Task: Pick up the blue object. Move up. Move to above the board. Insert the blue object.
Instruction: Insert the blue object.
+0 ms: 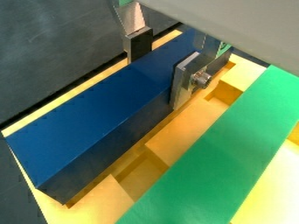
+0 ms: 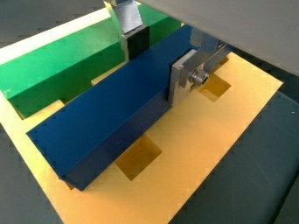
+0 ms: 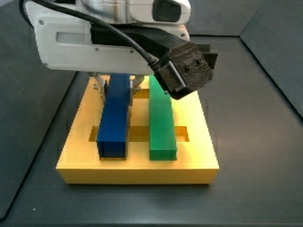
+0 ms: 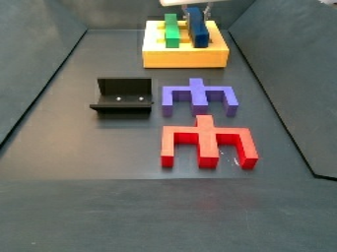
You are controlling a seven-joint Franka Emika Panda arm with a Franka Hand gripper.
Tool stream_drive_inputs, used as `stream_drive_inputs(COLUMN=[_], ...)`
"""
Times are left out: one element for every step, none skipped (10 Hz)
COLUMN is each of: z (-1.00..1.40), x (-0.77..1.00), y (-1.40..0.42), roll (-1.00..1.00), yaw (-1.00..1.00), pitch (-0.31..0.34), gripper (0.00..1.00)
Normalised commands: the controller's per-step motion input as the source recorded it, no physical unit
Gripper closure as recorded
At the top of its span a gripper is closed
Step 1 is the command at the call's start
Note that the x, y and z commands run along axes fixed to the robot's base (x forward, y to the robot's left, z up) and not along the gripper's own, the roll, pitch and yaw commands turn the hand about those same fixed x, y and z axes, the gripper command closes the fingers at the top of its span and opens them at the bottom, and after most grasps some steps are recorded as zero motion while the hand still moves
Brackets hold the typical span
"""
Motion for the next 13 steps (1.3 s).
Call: stream_drive_inputs(z=[-0.19,-0.23,-0.19,-0.04,0.00,0.00,-0.01,-0.09,-0.17,-0.17,-0.20,-0.27,-0.33], x=[0.01,0.04,0.07,0.22,0.20,0.18,0.13,0.00,0.07,0.17,0.17,0.02,0.00], y=[-0.03,0.00,0.00,0.00,0.00,0.00,0.00,0.00,0.00,0.00,0.00,0.00,0.00], roll=[0.03,0.06,0.04,0.00,0.00,0.00,0.00,0.00,-0.06,-0.08,-0.04,-0.02,-0.07], yaw=[0.03,0.04,0.00,0.00,0.00,-0.02,-0.07,-0.05,0.00,-0.01,-0.03,0.00,0.00], pitch=[-0.011,0.000,0.000,0.006,0.000,0.000,0.000,0.000,-0.096,-0.100,-0.076,-0.101,-0.180], gripper=[1.00,1.00,1.00,1.00,1.00,1.00,1.00,1.00,1.00,1.00,1.00,1.00,1.00])
